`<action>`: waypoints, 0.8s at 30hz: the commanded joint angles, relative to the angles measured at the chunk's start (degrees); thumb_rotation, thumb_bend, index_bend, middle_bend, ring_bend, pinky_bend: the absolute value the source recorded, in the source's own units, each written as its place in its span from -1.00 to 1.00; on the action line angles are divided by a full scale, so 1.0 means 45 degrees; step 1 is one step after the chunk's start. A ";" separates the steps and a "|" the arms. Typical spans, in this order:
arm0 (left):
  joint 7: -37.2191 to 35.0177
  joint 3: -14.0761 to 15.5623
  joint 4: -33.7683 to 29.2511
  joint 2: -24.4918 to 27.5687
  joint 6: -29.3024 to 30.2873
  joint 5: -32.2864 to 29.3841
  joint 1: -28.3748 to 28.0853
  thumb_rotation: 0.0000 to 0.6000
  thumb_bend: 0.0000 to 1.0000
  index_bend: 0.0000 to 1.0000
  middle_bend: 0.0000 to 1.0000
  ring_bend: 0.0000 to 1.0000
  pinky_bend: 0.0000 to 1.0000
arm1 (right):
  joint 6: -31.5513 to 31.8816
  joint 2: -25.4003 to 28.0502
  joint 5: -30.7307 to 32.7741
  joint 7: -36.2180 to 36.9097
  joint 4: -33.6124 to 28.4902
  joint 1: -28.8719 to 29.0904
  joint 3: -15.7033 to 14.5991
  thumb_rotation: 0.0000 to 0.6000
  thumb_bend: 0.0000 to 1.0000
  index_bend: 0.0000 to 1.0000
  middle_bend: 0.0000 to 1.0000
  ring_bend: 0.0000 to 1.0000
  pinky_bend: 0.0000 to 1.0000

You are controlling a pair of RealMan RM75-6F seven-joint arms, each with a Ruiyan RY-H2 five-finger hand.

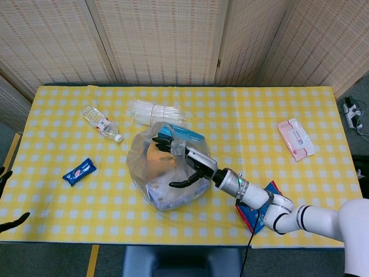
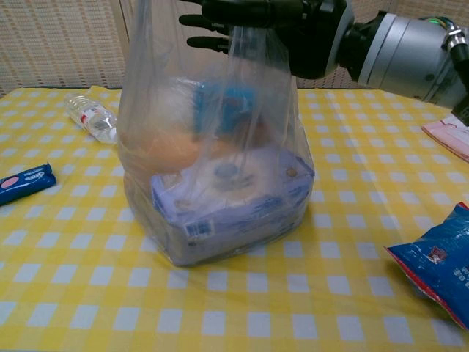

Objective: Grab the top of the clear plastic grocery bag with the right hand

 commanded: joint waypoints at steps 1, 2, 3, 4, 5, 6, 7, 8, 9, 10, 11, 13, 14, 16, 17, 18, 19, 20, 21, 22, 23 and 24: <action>-0.0074 0.0011 0.0010 0.0025 0.0094 0.0062 0.0052 1.00 -0.66 -1.00 -1.00 -1.00 -1.00 | -0.0265 -0.0121 0.0144 -0.0032 0.0001 0.0168 0.0074 1.00 -0.51 -1.00 -1.00 -1.00 -1.00; -0.0106 0.0011 0.0018 0.0031 0.0122 0.0076 0.0066 1.00 -0.66 -1.00 -1.00 -1.00 -1.00 | -0.0299 -0.0145 0.0147 -0.0040 0.0006 0.0198 0.0071 1.00 -0.51 -1.00 -1.00 -1.00 -1.00; -0.0144 0.0012 0.0031 0.0039 0.0149 0.0088 0.0082 1.00 -0.66 -1.00 -1.00 -1.00 -1.00 | -0.0297 -0.0174 0.0130 -0.0100 0.0014 0.0211 0.0055 1.00 -0.51 -1.00 -1.00 -1.00 -1.00; -0.0171 0.0013 0.0040 0.0046 0.0165 0.0094 0.0094 1.00 -0.66 -1.00 -1.00 -1.00 -1.00 | -0.0268 -0.0192 0.0102 -0.0157 0.0007 0.0208 0.0035 1.00 -0.51 -1.00 -1.00 -1.00 -1.00; -0.0193 0.0016 0.0048 0.0053 0.0182 0.0103 0.0106 1.00 -0.66 -1.00 -1.00 -1.00 -1.00 | -0.0225 -0.0201 0.0080 -0.0209 -0.0014 0.0193 0.0016 1.00 -0.51 -1.00 -1.00 -1.00 -1.00; -0.0220 0.0022 0.0058 0.0061 0.0199 0.0118 0.0120 1.00 -0.66 -1.00 -1.00 -1.00 -1.00 | -0.0143 -0.0197 0.0041 -0.0270 -0.0058 0.0158 -0.0017 1.00 -0.51 -1.00 -1.00 -1.00 -1.00; -0.0244 0.0026 0.0063 0.0068 0.0213 0.0131 0.0130 1.00 -0.66 -1.00 -1.00 -1.00 -1.00 | -0.0066 -0.0188 0.0019 -0.0312 -0.0102 0.0121 -0.0040 1.00 -0.51 -1.00 -1.00 -1.00 -1.00; -0.0271 0.0020 0.0062 0.0076 0.0225 0.0140 0.0133 1.00 -0.66 -1.00 -1.00 -1.00 -1.00 | 0.0025 -0.0166 -0.0024 -0.0409 -0.0150 0.0082 -0.0070 1.00 -0.51 -1.00 -1.00 -1.00 -1.00; -0.0279 0.0023 0.0060 0.0080 0.0228 0.0146 0.0137 1.00 -0.66 -1.00 -1.00 -1.00 -1.00 | 0.0081 -0.0157 -0.0051 -0.0508 -0.0174 0.0060 -0.0084 1.00 -0.51 -1.00 -1.00 -1.00 -1.00; -0.0286 0.0030 0.0059 0.0082 0.0235 0.0158 0.0145 1.00 -0.66 -1.00 -1.00 -1.00 -1.00 | 0.0110 -0.0154 -0.0057 -0.0586 -0.0204 0.0051 -0.0086 1.00 -0.51 -1.00 -1.00 -1.00 -1.00; -0.0284 0.0038 0.0054 0.0083 0.0244 0.0177 0.0153 1.00 -0.66 -1.00 -1.00 -1.00 -1.00 | 0.0098 -0.0140 -0.0034 -0.0597 -0.0271 0.0059 -0.0082 1.00 -0.51 -1.00 -1.00 -1.00 -1.00; -0.0272 0.0040 0.0037 0.0083 0.0261 0.0215 0.0154 1.00 -0.66 -1.00 -1.00 -1.00 -1.00 | 0.0020 -0.0101 0.0002 -0.0530 -0.0355 0.0102 -0.0081 1.00 -0.51 -1.00 -1.00 -1.00 -1.00; -0.0263 0.0043 0.0032 0.0083 0.0268 0.0234 0.0154 1.00 -0.66 -1.00 -1.00 -1.00 -1.00 | -0.0016 -0.0095 0.0020 -0.0545 -0.0367 0.0123 -0.0076 1.00 -0.51 -1.00 -1.00 -1.00 -1.00; -0.0244 0.0051 0.0028 0.0079 0.0307 0.0282 0.0167 1.00 -0.66 -1.00 -1.00 -1.00 -1.00 | -0.0079 -0.0104 0.0055 -0.0594 -0.0387 0.0160 -0.0068 1.00 -0.51 -1.00 -1.00 -1.00 -1.00; -0.0235 0.0055 0.0028 0.0077 0.0327 0.0290 0.0181 1.00 -0.66 -1.00 -1.00 -1.00 -1.00 | -0.0122 -0.0126 0.0083 -0.0601 -0.0393 0.0187 -0.0055 1.00 -0.51 -1.00 -1.00 -1.00 -1.00; -0.0237 0.0055 0.0027 0.0079 0.0338 0.0292 0.0188 1.00 -0.66 -1.00 -1.00 -1.00 -1.00 | -0.0163 -0.0147 0.0104 -0.0608 -0.0390 0.0214 -0.0044 1.00 -0.51 -1.00 -1.00 -1.00 -1.00; -0.0249 0.0053 0.0026 0.0082 0.0344 0.0293 0.0193 1.00 -0.66 -1.00 -1.00 -1.00 -1.00 | -0.0205 -0.0176 0.0118 -0.0626 -0.0381 0.0245 -0.0034 1.00 -0.51 -1.00 -1.00 -1.00 -1.00; -0.0266 0.0051 0.0033 0.0087 0.0351 0.0290 0.0199 1.00 -0.66 -1.00 -1.00 -1.00 -1.00 | -0.0265 -0.0215 0.0133 -0.0646 -0.0362 0.0293 -0.0016 1.00 -0.51 -1.00 -1.00 -1.00 -1.00; -0.0281 0.0050 0.0038 0.0091 0.0359 0.0291 0.0205 1.00 -0.66 -1.00 -1.00 -1.00 -1.00 | -0.0309 -0.0251 0.0153 -0.0661 -0.0342 0.0332 0.0008 1.00 -0.51 -1.00 -1.00 -1.00 -1.00; -0.0302 0.0044 0.0044 0.0095 0.0367 0.0289 0.0208 1.00 -0.66 -1.00 -1.00 -1.00 -1.00 | -0.0350 -0.0291 0.0171 -0.0672 -0.0318 0.0376 0.0037 1.00 -0.51 -1.00 -1.00 -1.00 -1.00; -0.0323 0.0040 0.0051 0.0101 0.0373 0.0285 0.0213 1.00 -0.66 -1.00 -1.00 -1.00 -1.00 | -0.0408 -0.0341 0.0202 -0.0672 -0.0276 0.0437 0.0083 1.00 -0.51 -1.00 -1.00 -1.00 -1.00; -0.0342 0.0040 0.0054 0.0104 0.0380 0.0287 0.0219 1.00 -0.66 -1.00 -1.00 -1.00 -1.00 | -0.0459 -0.0385 0.0240 -0.0663 -0.0236 0.0490 0.0132 1.00 -0.52 -1.00 -1.00 -1.00 -1.00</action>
